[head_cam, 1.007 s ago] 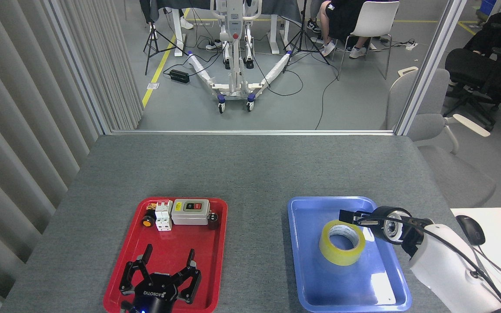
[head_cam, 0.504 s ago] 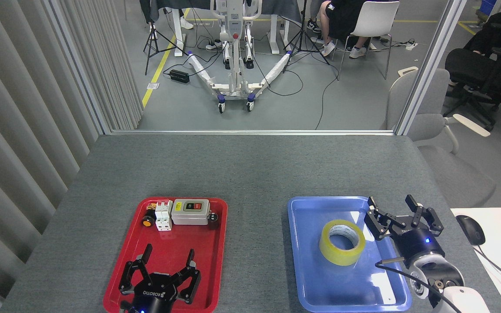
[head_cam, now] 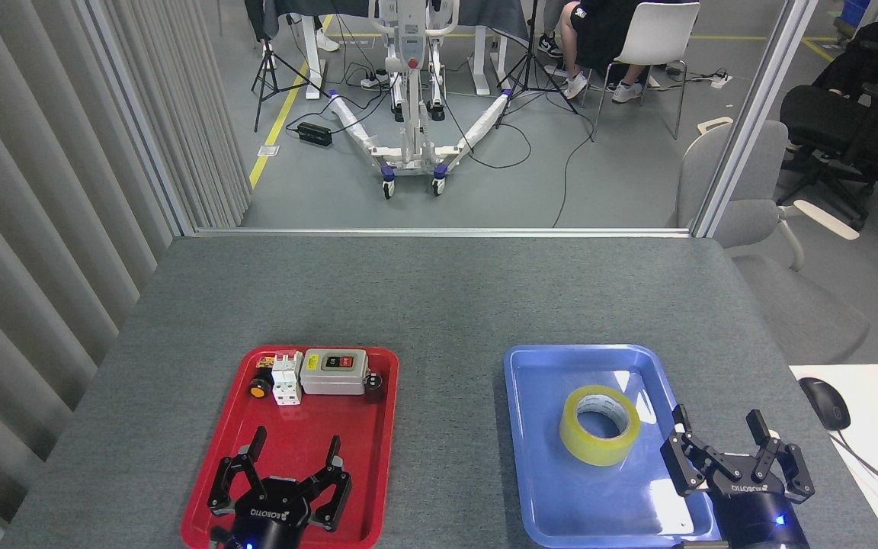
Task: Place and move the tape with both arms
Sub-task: 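Open the right gripper and withdraw it from the tape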
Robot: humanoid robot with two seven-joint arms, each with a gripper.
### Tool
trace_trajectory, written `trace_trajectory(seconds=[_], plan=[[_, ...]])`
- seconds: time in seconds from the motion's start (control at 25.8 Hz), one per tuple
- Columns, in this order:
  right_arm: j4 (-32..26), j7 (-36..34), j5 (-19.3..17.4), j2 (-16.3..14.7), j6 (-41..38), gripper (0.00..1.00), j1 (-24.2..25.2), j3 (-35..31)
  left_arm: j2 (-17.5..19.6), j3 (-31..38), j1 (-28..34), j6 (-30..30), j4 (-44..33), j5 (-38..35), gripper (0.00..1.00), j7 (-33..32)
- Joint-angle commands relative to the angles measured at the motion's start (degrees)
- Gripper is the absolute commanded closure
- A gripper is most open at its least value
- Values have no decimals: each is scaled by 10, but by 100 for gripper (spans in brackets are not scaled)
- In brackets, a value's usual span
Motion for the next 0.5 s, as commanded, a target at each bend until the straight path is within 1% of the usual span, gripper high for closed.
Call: trace_trajectory(seconds=[0.0,0.19,0.31,0.46], plan=[[-4,-2,10,22,-24,0,24,-23,1,0,1,0,0,0,0,0],[-4,-1,13,16,-30,0,29,-19,2,3,1,0,1,0,0,1],[-4,0,13,10,-30,0,45,-12,2,4,2,0,1,0,0,0],[-4,-3,12,-11,-27,0,45,29,2,4,2,1,1,0,0,0]])
